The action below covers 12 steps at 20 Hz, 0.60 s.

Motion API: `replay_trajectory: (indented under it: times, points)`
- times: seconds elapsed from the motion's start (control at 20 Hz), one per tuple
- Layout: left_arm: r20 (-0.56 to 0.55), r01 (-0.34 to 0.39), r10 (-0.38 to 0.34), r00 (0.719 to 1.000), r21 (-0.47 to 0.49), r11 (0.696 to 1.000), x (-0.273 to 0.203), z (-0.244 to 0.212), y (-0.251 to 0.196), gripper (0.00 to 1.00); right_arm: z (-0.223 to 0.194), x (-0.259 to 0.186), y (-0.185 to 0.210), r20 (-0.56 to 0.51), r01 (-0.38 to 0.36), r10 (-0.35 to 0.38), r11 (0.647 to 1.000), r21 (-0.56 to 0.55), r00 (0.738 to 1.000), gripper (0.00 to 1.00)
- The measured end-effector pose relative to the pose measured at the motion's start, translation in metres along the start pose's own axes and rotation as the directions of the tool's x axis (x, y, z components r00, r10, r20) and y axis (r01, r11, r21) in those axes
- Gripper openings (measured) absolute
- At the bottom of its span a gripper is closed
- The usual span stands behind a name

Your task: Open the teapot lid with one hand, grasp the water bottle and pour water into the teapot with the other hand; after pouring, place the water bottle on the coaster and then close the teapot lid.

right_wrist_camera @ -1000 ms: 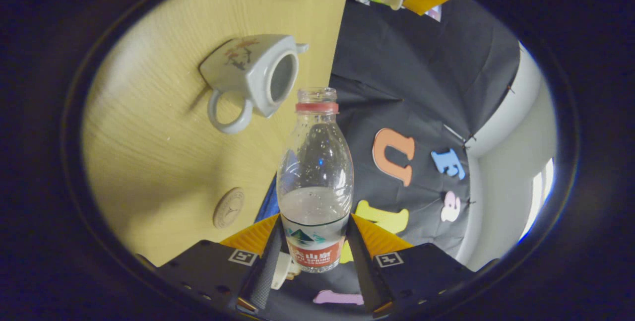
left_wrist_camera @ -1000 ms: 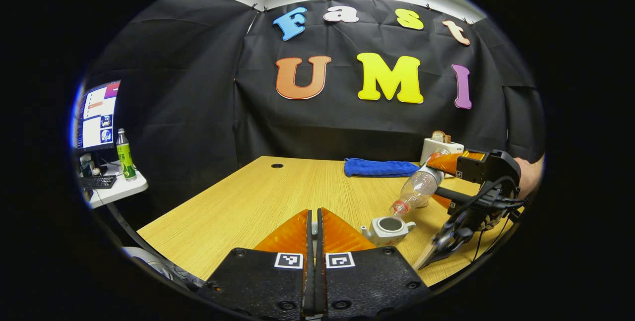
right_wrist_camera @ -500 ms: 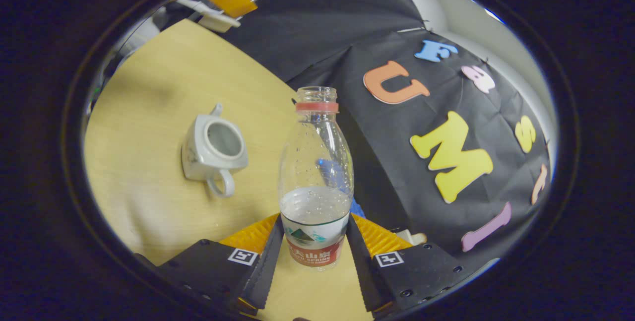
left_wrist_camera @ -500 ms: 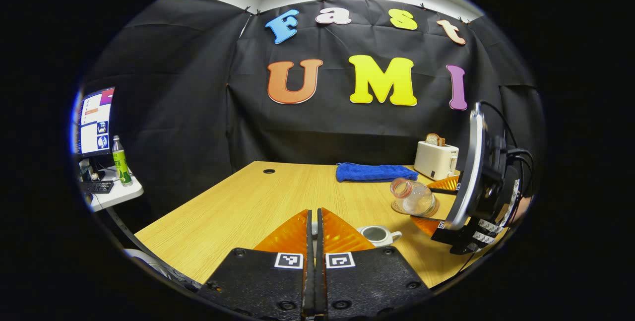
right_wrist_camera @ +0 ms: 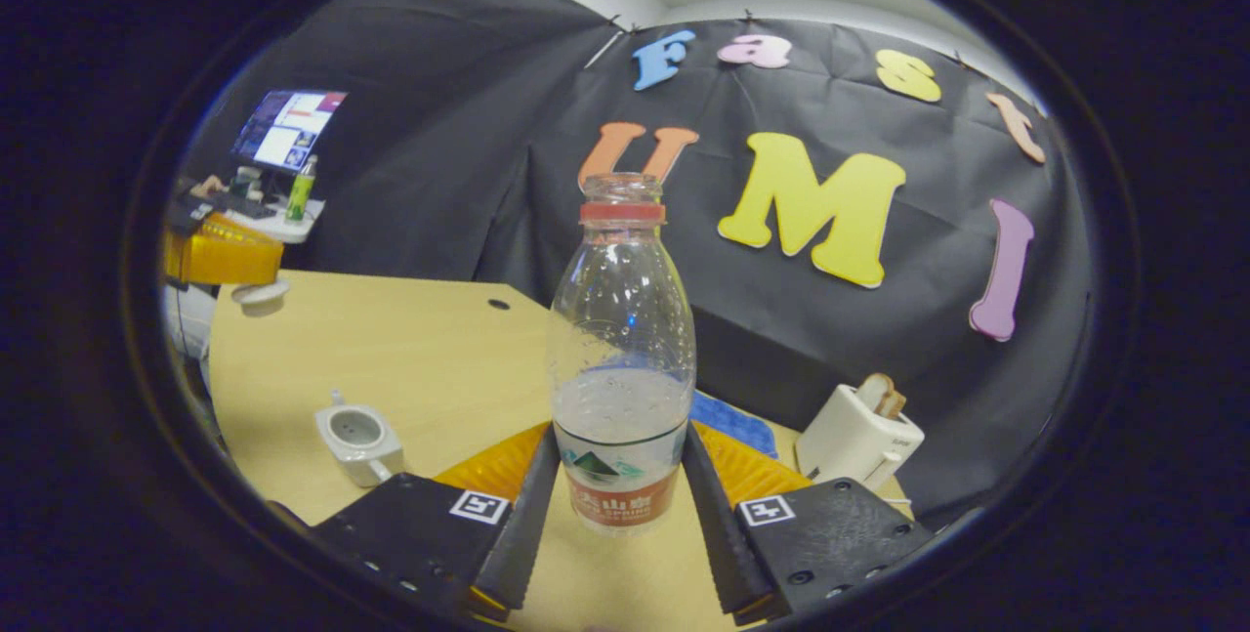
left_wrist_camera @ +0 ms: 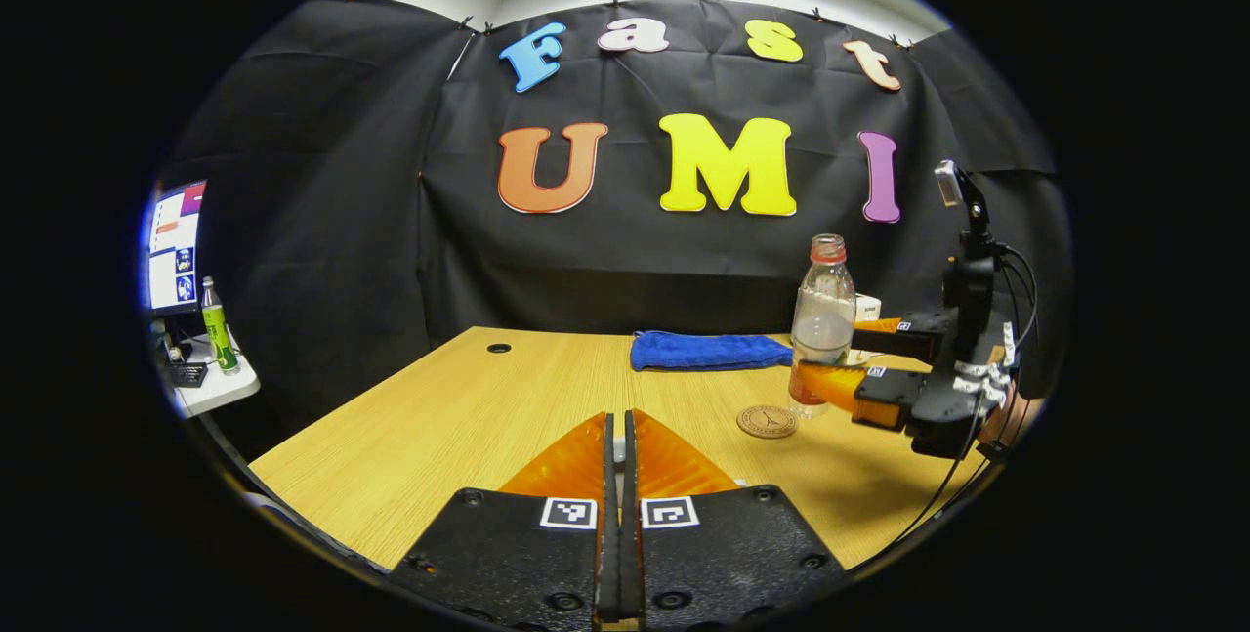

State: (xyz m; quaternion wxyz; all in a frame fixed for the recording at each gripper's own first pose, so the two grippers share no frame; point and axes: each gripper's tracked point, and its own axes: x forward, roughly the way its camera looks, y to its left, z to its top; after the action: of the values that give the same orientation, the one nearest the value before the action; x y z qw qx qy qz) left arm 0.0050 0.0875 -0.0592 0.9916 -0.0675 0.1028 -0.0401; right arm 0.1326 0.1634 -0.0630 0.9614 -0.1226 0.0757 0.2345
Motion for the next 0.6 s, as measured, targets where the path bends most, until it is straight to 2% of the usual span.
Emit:
replay_trajectory:
  times: [0.3, 0.6]
  points:
    - [-0.026, -0.016, 0.016, 1.000, 0.010, 1.000, 0.005, -0.011, 0.007, 0.02, -0.005, 0.046, -0.019, 0.021, -0.020, 0.016, 0.976, 0.217, 1.000, 0.72]
    - [-0.030, -0.029, 0.029, 0.999, 0.011, 1.000, 0.006, -0.013, 0.016, 0.02, -0.055, 0.082, -0.021, -0.094, 0.000, 0.026, 0.964, 0.266, 0.995, 0.71]
